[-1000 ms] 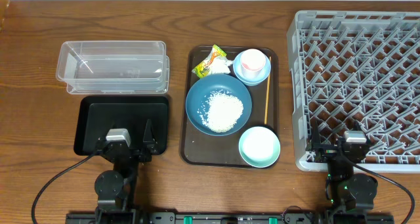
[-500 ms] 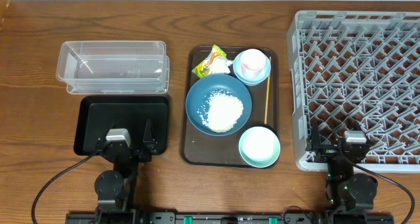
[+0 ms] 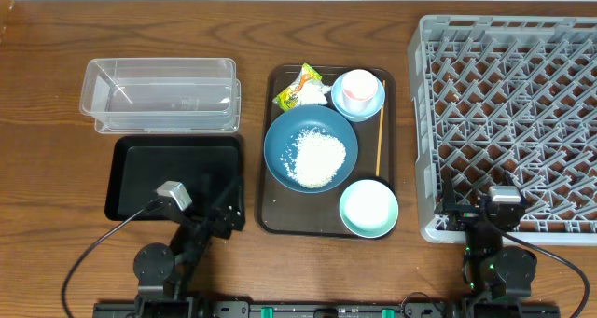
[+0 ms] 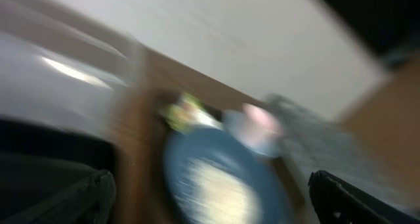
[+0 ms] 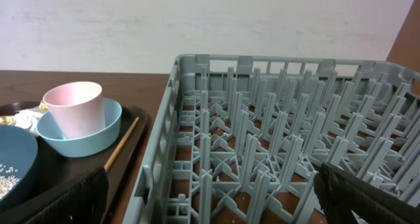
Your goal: Sort waste into correct bins and load items into the dishwasher rack
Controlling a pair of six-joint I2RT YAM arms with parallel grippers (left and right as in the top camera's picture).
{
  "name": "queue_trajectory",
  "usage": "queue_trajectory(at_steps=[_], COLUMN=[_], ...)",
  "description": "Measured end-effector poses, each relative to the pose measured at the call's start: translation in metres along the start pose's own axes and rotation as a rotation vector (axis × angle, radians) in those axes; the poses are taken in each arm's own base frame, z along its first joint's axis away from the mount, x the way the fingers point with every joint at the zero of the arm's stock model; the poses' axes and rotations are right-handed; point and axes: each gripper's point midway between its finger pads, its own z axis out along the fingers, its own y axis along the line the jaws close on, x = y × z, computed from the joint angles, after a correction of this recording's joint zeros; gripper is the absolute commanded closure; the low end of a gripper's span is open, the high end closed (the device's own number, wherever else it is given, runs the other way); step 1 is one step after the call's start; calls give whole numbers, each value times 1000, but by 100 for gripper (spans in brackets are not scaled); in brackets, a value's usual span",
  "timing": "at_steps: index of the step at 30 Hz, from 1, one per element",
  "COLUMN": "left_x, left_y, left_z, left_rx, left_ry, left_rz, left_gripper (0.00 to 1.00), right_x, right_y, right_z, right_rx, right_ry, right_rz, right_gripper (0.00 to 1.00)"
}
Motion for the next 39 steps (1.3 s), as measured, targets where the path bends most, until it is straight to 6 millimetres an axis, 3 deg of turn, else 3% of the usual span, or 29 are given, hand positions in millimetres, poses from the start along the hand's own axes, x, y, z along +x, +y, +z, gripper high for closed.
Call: queue_trajectory(at_steps=[5,10,18,22,27,30,35,39], left_x=[13,-12,-38,-52,-67,-78,-100,-84], left_y=[-34,-85,-117,-124,-108,-107,-125,-137], left_z=[-3,-18,-29,-26,-19,-14,8,19], left_rx=[184,427,402,284,-12,-97,-29,51], left_ry=[111,71,136,229,437,535,588,680], left_rz=[-262,-216,-161,-111,-103,-84,-40,-33], left_gripper=[4,4,3,3,3,3,3,3], right_x=[0,0,0,0,0,0,0,0], right_y=[0,0,0,0,0,0,0,0], right_z=[0,0,0,0,0,0,0,0], right_rx=[0,0,0,0,0,0,0,0], right_ry=[0,0,0,0,0,0,0,0], right_rz=[0,0,0,0,0,0,0,0], right_gripper=[1,1,1,1,1,1,1,1])
